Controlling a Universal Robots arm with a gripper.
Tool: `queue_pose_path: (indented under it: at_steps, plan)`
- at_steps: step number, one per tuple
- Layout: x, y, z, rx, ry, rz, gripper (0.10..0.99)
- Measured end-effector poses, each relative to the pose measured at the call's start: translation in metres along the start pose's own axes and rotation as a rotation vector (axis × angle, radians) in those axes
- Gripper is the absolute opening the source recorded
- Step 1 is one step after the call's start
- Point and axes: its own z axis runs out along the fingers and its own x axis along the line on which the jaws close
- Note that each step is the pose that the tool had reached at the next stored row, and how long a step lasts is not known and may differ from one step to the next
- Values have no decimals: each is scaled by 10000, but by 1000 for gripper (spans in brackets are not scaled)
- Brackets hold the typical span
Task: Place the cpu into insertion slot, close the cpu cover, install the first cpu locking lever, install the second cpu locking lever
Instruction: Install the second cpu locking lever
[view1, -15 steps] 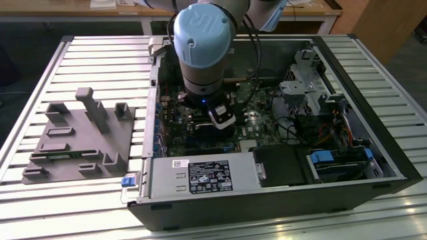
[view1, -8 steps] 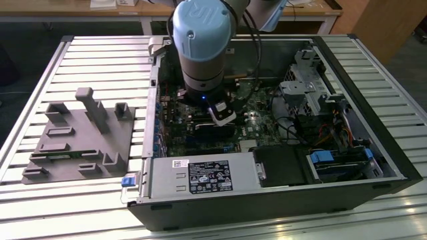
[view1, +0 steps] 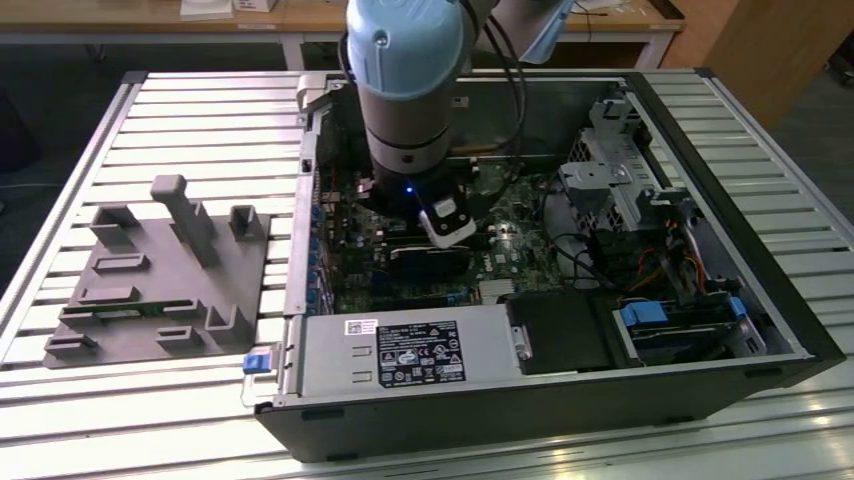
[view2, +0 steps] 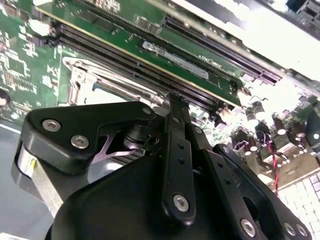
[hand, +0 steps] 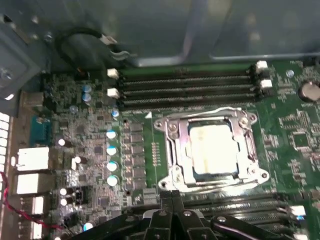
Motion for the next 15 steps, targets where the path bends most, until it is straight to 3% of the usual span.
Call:
queue_pose_path:
  at_steps: [5, 15]
  plan:
    - [-93, 17, 8, 48, -8, 40, 106]
    - [-216, 164, 54, 117, 0, 42, 106]
